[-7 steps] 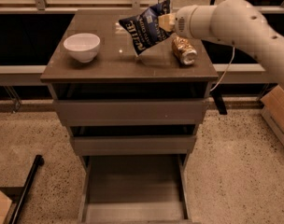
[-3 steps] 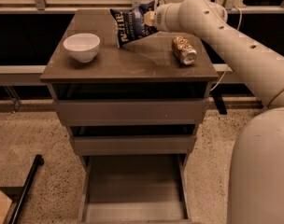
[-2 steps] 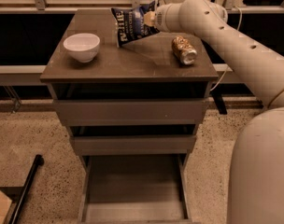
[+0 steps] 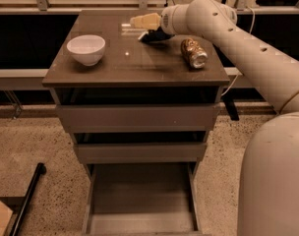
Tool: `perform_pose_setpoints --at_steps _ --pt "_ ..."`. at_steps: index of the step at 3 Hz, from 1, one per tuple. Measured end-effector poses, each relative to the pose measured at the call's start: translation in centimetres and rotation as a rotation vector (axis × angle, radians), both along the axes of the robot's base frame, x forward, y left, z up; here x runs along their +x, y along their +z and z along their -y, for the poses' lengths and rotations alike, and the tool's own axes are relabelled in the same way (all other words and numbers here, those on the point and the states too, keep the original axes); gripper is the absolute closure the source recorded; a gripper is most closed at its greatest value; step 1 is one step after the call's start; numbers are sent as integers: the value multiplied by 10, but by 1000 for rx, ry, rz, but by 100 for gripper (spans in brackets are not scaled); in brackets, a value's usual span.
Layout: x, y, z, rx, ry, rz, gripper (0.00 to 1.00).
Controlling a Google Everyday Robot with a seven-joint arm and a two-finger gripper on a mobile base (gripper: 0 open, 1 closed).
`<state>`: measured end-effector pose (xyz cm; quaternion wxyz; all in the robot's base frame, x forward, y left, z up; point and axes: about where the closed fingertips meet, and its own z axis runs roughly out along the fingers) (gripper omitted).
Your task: Pick blue chip bag from bottom drawer and place on counter
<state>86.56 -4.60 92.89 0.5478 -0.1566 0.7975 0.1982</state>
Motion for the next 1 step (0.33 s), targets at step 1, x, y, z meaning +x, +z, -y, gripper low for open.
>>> perform_pose_setpoints --at_steps 1 --pt "0 0 0 0 0 0 0"
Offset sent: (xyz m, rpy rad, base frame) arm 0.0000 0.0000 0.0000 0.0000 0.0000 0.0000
